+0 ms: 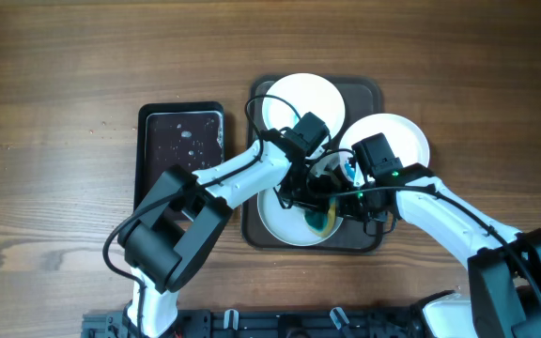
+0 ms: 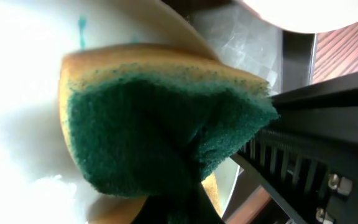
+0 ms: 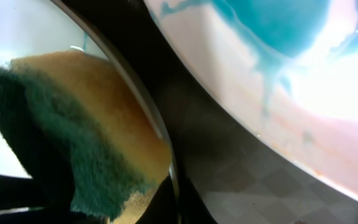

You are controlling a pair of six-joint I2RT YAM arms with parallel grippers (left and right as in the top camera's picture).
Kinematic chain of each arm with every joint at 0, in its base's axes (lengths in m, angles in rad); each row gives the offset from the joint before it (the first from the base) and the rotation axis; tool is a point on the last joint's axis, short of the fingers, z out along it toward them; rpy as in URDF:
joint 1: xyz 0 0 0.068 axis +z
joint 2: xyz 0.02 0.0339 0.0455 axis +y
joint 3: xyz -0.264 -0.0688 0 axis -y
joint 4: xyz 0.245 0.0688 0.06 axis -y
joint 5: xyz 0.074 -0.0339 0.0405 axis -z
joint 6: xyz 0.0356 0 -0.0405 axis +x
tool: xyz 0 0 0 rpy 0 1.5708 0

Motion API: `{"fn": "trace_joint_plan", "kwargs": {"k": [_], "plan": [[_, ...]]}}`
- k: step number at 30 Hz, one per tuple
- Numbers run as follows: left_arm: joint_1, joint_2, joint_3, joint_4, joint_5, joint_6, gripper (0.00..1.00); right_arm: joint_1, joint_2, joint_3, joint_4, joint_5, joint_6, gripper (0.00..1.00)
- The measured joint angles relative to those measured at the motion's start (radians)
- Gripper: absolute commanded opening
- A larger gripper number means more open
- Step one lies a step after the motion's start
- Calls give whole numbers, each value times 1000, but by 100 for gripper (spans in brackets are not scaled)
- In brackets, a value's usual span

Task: Clean dirty plates on tray and stack at the side
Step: 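Scrub the lower-left plate with the sponge in the left gripper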

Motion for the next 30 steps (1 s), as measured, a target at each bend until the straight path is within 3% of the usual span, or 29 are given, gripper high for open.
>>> {"fn": "trace_joint_plan", "kwargs": {"k": [4, 14, 24, 30], "plan": [[0, 0, 0, 31, -66, -27, 4, 0, 0, 0, 4, 5, 0, 4], [1, -16, 4, 55, -298, -239, 4, 0, 0, 2, 26, 11, 1, 4], [2, -24, 53, -121, -558, -442, 4, 11, 0, 5, 19, -13, 1, 4], [34, -28, 64, -211, -634, -503, 4, 12, 0, 5, 12, -26, 0, 4]]}}
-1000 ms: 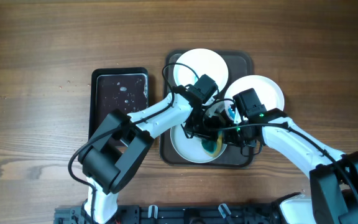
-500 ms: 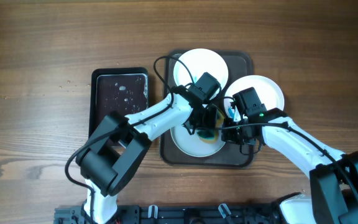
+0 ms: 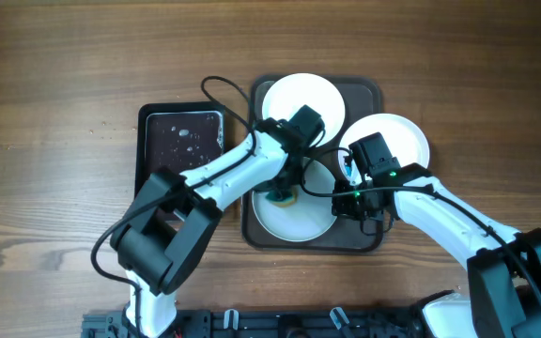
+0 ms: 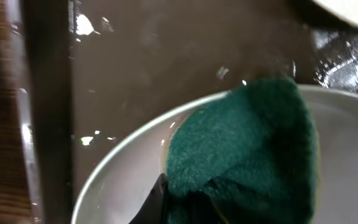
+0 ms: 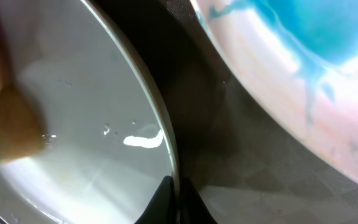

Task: Clean dirty plates on tray and stack at the side
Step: 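Scrub the lower-left plate with the sponge in the left gripper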

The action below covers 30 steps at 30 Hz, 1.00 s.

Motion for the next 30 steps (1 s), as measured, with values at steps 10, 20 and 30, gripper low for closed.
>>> {"fn": "trace_joint_plan", "kwargs": {"k": [10, 20, 30], "plan": [[50, -1, -11, 184, 301, 214, 4, -10, 0, 1, -21, 17, 2, 4], [37, 3, -13, 263, 583, 339, 4, -10, 0, 1, -16, 19, 1, 4], [27, 45, -14, 176, 709, 443, 4, -10, 0, 1, -19, 19, -7, 4]]}}
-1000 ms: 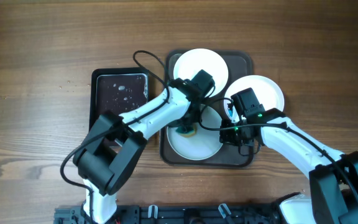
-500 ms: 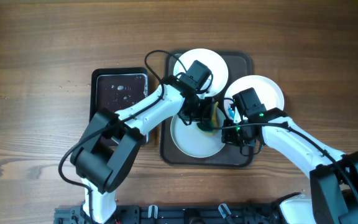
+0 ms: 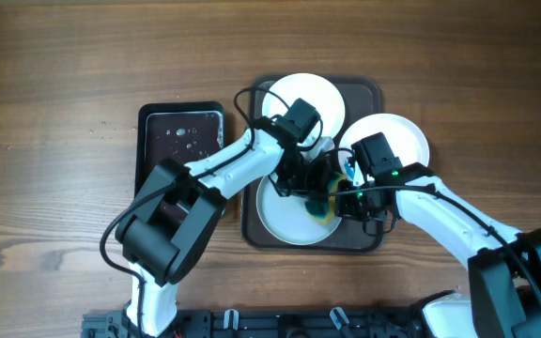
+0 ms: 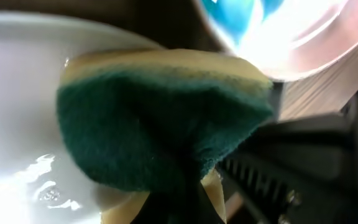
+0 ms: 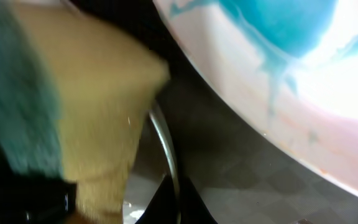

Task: Clean dirty plates on tray and stack at the side
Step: 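Scrub the lower-left plate with the sponge in the left gripper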

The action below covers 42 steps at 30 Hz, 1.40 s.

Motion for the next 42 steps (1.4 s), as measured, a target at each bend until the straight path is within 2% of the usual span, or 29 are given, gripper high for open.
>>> {"fn": "trace_joint_plan", "kwargs": {"k": [5, 10, 14, 23, 29, 35, 42], "plan": [[-3, 0, -4, -11, -28, 38, 4, 0, 0, 0, 0, 0, -5, 4], [-6, 0, -68, 117, -33, 55, 4, 0, 0, 0, 0, 0, -4, 4], [-6, -2, -121, 235, -11, 16, 4, 0, 0, 0, 0, 10, -4, 4], [-13, -5, -140, 332, -45, -91, 4, -6, 0, 3, 0, 42, -4, 4], [-31, -19, -140, 336, -141, -224, 4, -6, 0, 5, 8, 53, -4, 4], [-39, -34, -134, 315, -240, -413, 4, -5, 0, 7, 16, 53, -5, 4], [-10, -38, -126, 289, -267, -563, 4, -4, 0, 11, 18, 44, -5, 4]]}}
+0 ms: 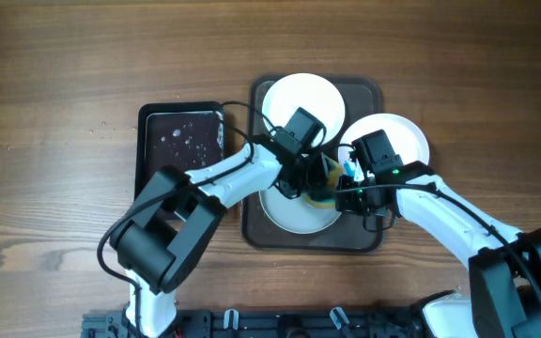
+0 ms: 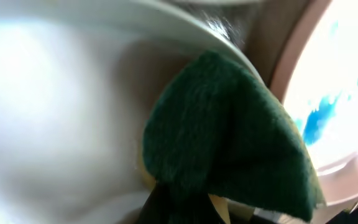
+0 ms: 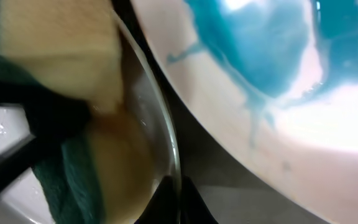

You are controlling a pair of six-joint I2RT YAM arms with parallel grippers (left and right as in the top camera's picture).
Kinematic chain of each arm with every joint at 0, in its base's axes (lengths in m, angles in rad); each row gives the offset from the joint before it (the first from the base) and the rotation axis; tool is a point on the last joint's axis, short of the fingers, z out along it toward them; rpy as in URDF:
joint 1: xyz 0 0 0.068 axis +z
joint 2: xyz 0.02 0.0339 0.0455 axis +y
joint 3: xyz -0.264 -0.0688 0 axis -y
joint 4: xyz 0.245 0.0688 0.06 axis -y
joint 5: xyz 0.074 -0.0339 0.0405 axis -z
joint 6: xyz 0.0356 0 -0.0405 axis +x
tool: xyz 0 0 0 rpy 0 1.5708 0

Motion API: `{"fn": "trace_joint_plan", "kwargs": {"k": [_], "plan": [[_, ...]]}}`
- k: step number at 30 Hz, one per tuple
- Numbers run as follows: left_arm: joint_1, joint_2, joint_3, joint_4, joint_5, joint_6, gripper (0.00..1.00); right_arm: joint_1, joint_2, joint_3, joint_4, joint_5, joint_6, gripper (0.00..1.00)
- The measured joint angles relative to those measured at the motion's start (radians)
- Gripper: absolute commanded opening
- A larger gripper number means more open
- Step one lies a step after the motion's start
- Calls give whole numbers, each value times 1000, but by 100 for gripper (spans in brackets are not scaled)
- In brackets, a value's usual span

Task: Clean dirty plates on tray and stack at the side
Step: 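Scrub the lower-left plate with the sponge in the left gripper, then return the sponge to the small dark tray with the left gripper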

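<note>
On the dark brown tray lie a clean white plate at the back and the front plate, white and wet. A third plate, smeared with blue, rests on the tray's right edge. My left gripper is shut on a green and yellow sponge, pressed on the front plate's right far rim. My right gripper is shut on that plate's rim, right beside the sponge.
A black shallow tray with water drops lies on the wooden table left of the brown tray. Both arms cross over the brown tray's middle. The left arm's cable loops over the back plate.
The sponge in my left gripper has shifted from the front plate's right side a little farther back, to its right far rim. My right gripper still pinches the same rim.
My left gripper held the sponge on the front plate's near right part, then on its far left part, then on its right side, and now at the right far rim. My right gripper stayed shut on the plate's right rim throughout.
</note>
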Motion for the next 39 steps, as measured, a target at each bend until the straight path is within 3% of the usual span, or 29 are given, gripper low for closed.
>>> {"fn": "trace_joint_plan", "kwargs": {"k": [7, 17, 32, 39], "plan": [[72, -34, 6, -101, -109, -24, 4, 6, 0, 3, 1, -23, -3, 4], [100, -93, -3, -216, -304, 66, 4, 8, 0, 3, -7, -43, -4, 4], [118, -116, -2, -433, -213, 281, 4, 13, 0, 3, -17, -53, 2, 4], [181, -324, -22, -464, -171, 340, 4, 13, 0, 0, 5, -42, 9, 4]]}}
